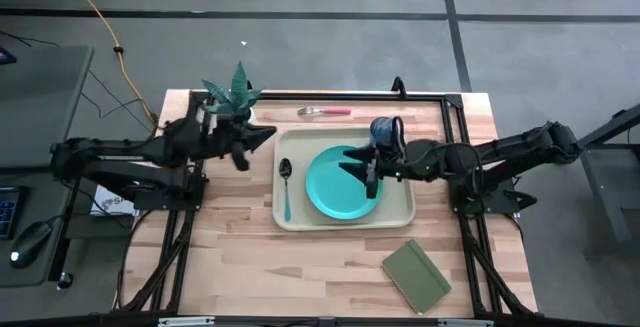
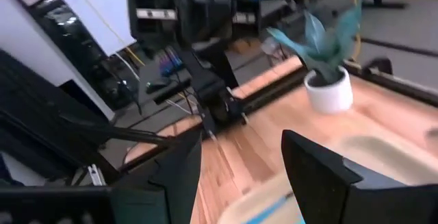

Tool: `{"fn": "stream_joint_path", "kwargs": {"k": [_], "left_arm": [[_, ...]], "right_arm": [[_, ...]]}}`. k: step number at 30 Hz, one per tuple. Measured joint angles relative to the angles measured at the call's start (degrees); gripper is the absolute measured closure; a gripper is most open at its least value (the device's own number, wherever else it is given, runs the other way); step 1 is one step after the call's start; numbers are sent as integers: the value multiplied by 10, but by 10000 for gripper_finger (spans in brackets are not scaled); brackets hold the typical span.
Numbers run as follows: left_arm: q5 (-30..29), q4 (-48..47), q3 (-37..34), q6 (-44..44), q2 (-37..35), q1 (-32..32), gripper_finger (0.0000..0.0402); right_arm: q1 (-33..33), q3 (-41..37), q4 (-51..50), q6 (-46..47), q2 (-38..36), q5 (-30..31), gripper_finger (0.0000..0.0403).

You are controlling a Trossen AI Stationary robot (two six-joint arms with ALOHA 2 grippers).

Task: Pick and place plate/cup/fork/spoon on tray
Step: Put the pink fork on top of the gray tray

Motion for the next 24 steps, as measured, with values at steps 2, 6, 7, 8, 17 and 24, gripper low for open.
{"fn": "stream_joint_path", "kwargs": {"k": [2, 6, 7, 8, 17, 24], "left_arm": [[-1, 6, -18, -11, -25, -3, 401], [-1, 5, -22, 4, -49, -3, 401], [-1, 7, -22, 15, -51, -3, 402], [-1, 11, -22, 24, -53, -3, 402], [10, 19, -23, 31, -45, -3, 402], [34, 20, -23, 17, -43, -3, 402]], "right_arm": [[-14, 0, 13, -19, 0, -16, 208], [-41, 0, 25, -23, 0, -32, 208], [-47, 0, 25, -20, 0, -34, 208], [-52, 0, 26, -11, 0, -33, 208], [-150, 90, -87, 55, 18, -31, 208], [-343, 335, -377, -101, 181, -155, 208]]}}
